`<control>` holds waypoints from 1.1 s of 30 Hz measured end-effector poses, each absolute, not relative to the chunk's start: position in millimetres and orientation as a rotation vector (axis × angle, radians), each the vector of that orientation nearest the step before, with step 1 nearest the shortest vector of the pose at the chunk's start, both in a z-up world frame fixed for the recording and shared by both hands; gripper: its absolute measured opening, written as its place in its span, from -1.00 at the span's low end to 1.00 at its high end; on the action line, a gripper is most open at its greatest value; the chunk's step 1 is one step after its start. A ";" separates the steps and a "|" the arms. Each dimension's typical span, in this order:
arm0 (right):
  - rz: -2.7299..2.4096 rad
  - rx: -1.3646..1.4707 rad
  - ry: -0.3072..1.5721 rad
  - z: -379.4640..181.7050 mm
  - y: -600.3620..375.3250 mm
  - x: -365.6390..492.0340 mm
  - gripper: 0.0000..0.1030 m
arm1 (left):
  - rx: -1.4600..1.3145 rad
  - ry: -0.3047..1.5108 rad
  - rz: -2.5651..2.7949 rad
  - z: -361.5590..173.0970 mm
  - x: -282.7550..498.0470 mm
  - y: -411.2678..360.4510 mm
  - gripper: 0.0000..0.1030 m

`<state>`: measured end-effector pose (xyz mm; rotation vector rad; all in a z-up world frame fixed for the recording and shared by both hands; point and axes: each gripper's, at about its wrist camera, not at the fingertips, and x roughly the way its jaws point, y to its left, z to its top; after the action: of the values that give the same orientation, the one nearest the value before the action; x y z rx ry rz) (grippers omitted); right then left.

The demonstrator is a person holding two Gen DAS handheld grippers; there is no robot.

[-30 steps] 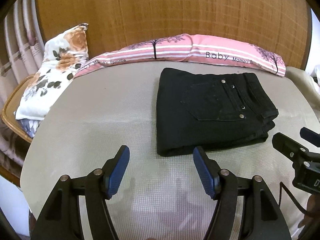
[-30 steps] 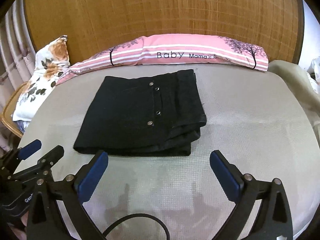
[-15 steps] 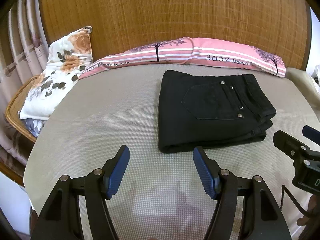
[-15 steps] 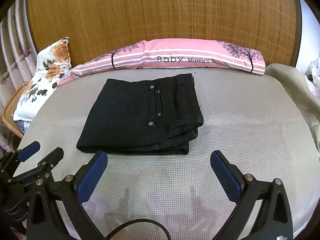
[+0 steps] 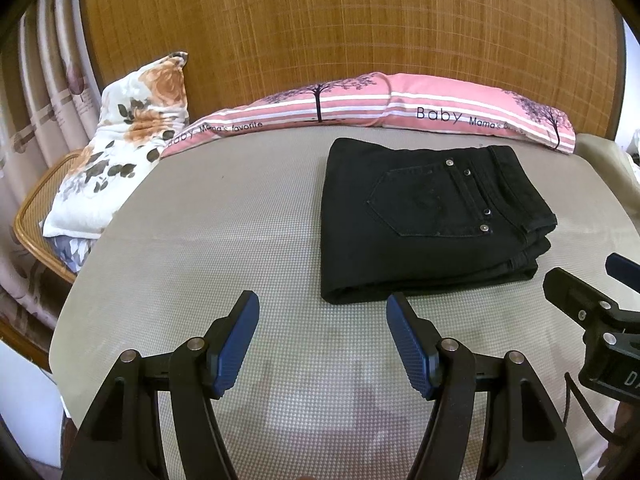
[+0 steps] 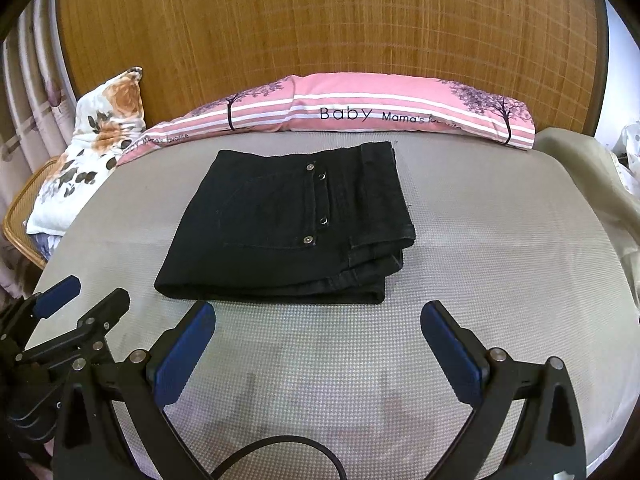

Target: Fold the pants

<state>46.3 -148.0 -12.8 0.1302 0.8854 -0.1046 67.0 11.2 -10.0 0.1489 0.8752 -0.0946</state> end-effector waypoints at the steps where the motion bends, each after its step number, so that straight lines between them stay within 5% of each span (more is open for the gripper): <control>1: -0.104 0.128 0.886 -13.1 -147.4 46.5 0.97 | 0.150 0.874 -0.093 -10.0 66.9 11.2 0.30; 33: -0.093 0.111 0.912 -24.3 -145.8 47.7 0.97 | 0.155 0.873 -0.088 -11.7 65.4 9.8 0.30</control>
<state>47.8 -145.8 -24.3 0.1111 0.9124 -0.0930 65.4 9.8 -11.7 0.1552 0.8734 -0.0879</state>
